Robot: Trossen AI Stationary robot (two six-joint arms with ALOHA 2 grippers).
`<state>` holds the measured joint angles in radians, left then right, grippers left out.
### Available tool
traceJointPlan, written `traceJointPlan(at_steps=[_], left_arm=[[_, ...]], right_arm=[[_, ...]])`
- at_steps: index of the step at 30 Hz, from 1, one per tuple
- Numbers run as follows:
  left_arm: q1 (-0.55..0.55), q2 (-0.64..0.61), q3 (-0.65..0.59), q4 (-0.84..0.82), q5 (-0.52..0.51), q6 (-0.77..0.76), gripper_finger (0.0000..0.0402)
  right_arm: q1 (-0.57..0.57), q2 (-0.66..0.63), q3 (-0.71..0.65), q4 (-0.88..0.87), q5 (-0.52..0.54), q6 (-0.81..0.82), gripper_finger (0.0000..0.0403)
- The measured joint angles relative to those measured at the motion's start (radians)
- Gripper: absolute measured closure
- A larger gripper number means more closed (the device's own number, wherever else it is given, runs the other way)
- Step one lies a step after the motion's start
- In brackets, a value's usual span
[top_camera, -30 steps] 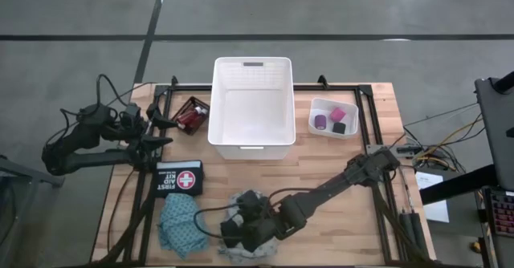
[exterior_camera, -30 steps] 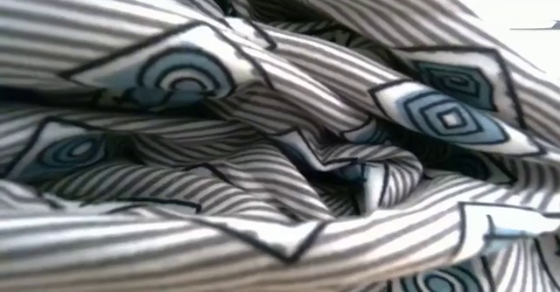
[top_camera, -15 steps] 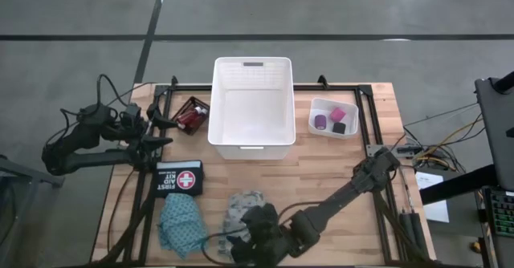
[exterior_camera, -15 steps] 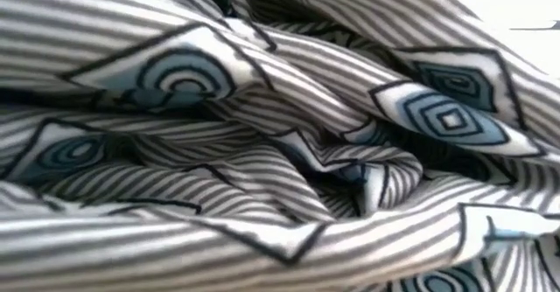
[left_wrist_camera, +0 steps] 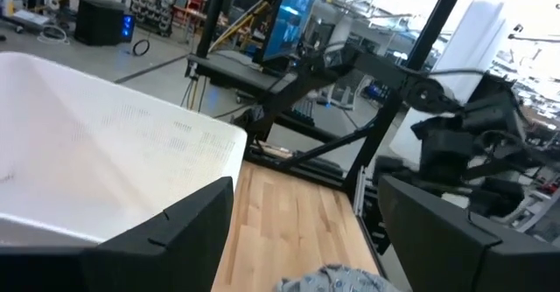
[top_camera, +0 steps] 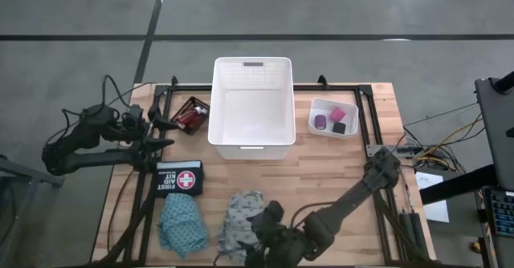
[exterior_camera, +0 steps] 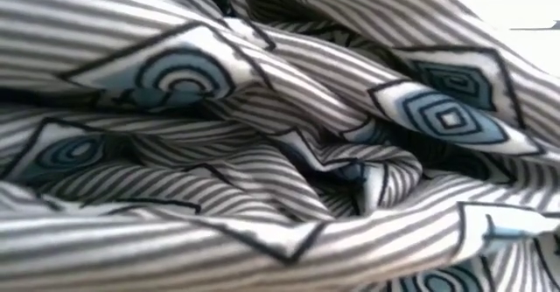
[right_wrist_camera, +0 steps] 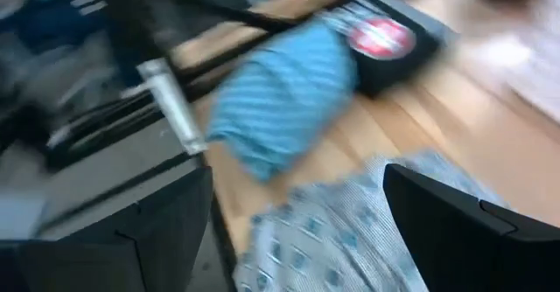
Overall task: Pick & Place Medicine items
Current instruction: Put the gray patient gown into the white organizer
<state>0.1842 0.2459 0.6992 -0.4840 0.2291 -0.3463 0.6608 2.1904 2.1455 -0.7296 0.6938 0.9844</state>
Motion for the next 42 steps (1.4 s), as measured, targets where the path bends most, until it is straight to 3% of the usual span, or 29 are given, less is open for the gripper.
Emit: traceJointPlan(at_steps=[3, 8, 12, 15, 20, 24, 27, 34, 42], left_arm=[[0.0, 0.0, 0.0, -0.014, 0.0, 0.0, 0.0113], [0.0, 0.0, 0.0, -0.039, 0.0, 0.0, 0.0113], [0.0, 0.0, 0.0, -0.059, 0.0, 0.0, 0.0113], [0.0, 0.0, 0.0, -0.062, 0.0, 0.0, 0.0113], [0.0, 0.0, 0.0, -0.063, 0.0, 0.0, 0.0113], [0.0, 0.0, 0.0, -0.063, 0.0, 0.0, 0.0113], [0.0, 0.0, 0.0, -0.067, 0.0, 0.0, 0.0113], [0.0, 0.0, 0.0, -0.069, 0.0, 0.0, 0.0113], [0.0, 0.0, 0.0, -0.071, 0.0, 0.0, 0.0113]], right_arm=[[-0.003, -0.036, -0.087, 0.238, -0.136, -0.293, 0.0074], [-0.035, -0.119, -0.276, 0.584, -0.33, -0.596, 0.0074], [-0.096, -0.197, -0.496, 0.873, -0.446, -0.722, 0.0074], [-0.135, -0.263, -0.686, 1.061, -0.489, -0.72, 0.0074], [-0.175, -0.379, -0.964, 1.276, -0.468, -0.493, 0.0074], [-0.142, -0.472, -1.105, 1.255, -0.296, -0.066, 0.0074], [-0.077, -0.536, -1.171, 1.195, -0.154, 0.078, 0.0074], [0.089, -0.574, -1.222, 1.196, 0.034, 0.187, 0.0074], [0.109, -0.4, -1.171, 1.197, 0.021, 0.464, 0.0074]])
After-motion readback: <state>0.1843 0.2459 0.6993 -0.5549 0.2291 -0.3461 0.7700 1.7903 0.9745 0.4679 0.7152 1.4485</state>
